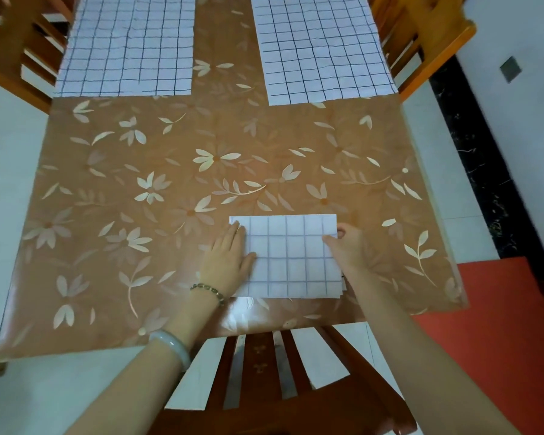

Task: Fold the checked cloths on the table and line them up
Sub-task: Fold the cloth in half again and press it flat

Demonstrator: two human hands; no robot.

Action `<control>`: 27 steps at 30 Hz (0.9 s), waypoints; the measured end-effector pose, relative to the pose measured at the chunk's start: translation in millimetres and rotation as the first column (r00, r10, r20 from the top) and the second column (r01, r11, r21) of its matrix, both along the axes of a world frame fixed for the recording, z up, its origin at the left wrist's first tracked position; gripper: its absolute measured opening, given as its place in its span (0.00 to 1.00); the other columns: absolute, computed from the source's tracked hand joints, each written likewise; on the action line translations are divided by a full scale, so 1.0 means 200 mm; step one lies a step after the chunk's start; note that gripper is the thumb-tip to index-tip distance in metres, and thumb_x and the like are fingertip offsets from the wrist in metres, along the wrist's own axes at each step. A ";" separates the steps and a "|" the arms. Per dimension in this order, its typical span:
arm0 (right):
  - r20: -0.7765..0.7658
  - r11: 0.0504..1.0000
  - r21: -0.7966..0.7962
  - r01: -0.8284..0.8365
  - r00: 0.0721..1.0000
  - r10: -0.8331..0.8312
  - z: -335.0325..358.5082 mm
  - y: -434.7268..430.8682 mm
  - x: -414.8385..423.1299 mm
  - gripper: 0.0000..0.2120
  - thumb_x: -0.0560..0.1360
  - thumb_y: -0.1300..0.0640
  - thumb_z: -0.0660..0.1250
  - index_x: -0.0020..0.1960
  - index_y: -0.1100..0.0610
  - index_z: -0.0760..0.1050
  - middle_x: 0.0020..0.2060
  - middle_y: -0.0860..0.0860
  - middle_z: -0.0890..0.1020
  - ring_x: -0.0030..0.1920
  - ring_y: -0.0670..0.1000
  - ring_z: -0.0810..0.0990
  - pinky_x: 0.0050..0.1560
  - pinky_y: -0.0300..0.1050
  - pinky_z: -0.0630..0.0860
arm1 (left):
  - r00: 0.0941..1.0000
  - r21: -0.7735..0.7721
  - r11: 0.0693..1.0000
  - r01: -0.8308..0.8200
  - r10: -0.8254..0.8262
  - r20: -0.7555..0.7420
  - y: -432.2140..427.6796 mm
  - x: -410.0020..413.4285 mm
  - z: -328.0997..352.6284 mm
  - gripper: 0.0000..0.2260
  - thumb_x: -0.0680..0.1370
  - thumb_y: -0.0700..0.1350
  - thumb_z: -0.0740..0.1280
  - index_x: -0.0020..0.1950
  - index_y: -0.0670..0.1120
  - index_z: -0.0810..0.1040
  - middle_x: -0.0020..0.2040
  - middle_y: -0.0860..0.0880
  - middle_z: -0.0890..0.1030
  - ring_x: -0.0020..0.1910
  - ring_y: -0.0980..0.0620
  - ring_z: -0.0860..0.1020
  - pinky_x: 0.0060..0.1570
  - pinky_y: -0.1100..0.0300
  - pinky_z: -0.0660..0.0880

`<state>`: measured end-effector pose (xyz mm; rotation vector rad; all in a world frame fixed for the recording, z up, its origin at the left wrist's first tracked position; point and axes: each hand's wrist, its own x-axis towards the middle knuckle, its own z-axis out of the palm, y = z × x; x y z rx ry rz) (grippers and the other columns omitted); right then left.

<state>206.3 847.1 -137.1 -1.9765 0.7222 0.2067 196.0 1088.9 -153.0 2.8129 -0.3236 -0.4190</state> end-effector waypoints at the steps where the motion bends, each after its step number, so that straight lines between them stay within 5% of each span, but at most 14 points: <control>1: 0.017 0.999 -0.032 -0.015 1.000 0.016 -0.01 0.00 0.00 0.06 0.71 0.68 0.67 0.48 0.64 0.78 0.32 0.50 0.76 0.32 0.47 0.73 0.28 0.26 0.66 | 1.000 0.036 0.999 0.018 -0.018 0.004 0.02 -0.01 -0.03 0.32 0.78 0.60 0.49 0.67 0.36 0.72 0.68 0.38 0.73 0.66 0.40 0.73 0.64 0.46 0.68; 4: 0.063 0.993 -0.106 -0.059 0.996 0.066 -0.02 0.00 -0.01 0.12 0.74 0.67 0.66 0.57 0.64 0.76 0.33 0.41 0.72 0.34 0.40 0.71 0.30 0.22 0.66 | 0.999 0.102 0.994 0.028 -0.031 0.029 0.02 -0.05 -0.09 0.33 0.80 0.61 0.45 0.71 0.37 0.68 0.71 0.40 0.69 0.71 0.42 0.68 0.71 0.50 0.55; 8: 0.059 0.984 -0.156 -0.088 0.993 0.098 -0.04 0.01 0.01 0.18 0.74 0.65 0.67 0.63 0.60 0.73 0.38 0.40 0.73 0.42 0.46 0.73 0.40 0.28 0.72 | 0.998 0.146 0.988 0.057 -0.055 -0.019 -0.01 -0.07 -0.14 0.32 0.80 0.61 0.45 0.75 0.39 0.60 0.75 0.42 0.63 0.75 0.43 0.61 0.72 0.52 0.41; 11: 0.064 0.946 -0.302 -0.117 0.988 0.142 -0.06 0.01 0.03 0.27 0.70 0.62 0.71 0.67 0.53 0.69 0.51 0.48 0.75 0.55 0.51 0.73 0.58 0.47 0.73 | 0.997 0.208 0.975 0.080 -0.075 -0.031 0.00 -0.08 -0.20 0.34 0.81 0.62 0.40 0.75 0.39 0.61 0.74 0.41 0.65 0.73 0.42 0.63 0.72 0.47 0.48; 15: 0.018 0.710 -0.653 -0.262 0.933 0.360 -0.08 0.09 0.05 0.28 0.70 0.61 0.70 0.68 0.57 0.66 0.67 0.60 0.66 0.65 0.61 0.66 0.63 0.55 0.66 | 0.997 0.207 0.976 0.072 -0.078 0.022 0.01 -0.09 -0.25 0.34 0.80 0.63 0.41 0.76 0.41 0.59 0.76 0.42 0.61 0.75 0.41 0.60 0.72 0.45 0.47; 19: 0.223 0.681 -0.626 -0.379 0.750 0.623 -0.14 0.32 0.06 0.21 0.71 0.71 0.62 0.63 0.64 0.73 0.66 0.64 0.71 0.68 0.64 0.68 0.67 0.61 0.67 | 0.986 0.139 0.990 0.023 -0.045 0.158 -0.01 -0.02 -0.20 0.30 0.80 0.58 0.50 0.76 0.41 0.60 0.76 0.42 0.62 0.75 0.42 0.59 0.73 0.45 0.47; 27: -0.076 0.429 -0.643 -0.634 0.610 0.789 -0.33 0.41 0.02 0.25 0.80 0.51 0.49 0.71 0.63 0.66 0.70 0.60 0.69 0.72 0.58 0.66 0.71 0.58 0.64 | 0.971 0.190 0.965 0.179 -0.204 0.125 -0.04 0.10 -0.28 0.27 0.81 0.53 0.48 0.76 0.40 0.60 0.75 0.42 0.62 0.75 0.47 0.60 0.73 0.43 0.53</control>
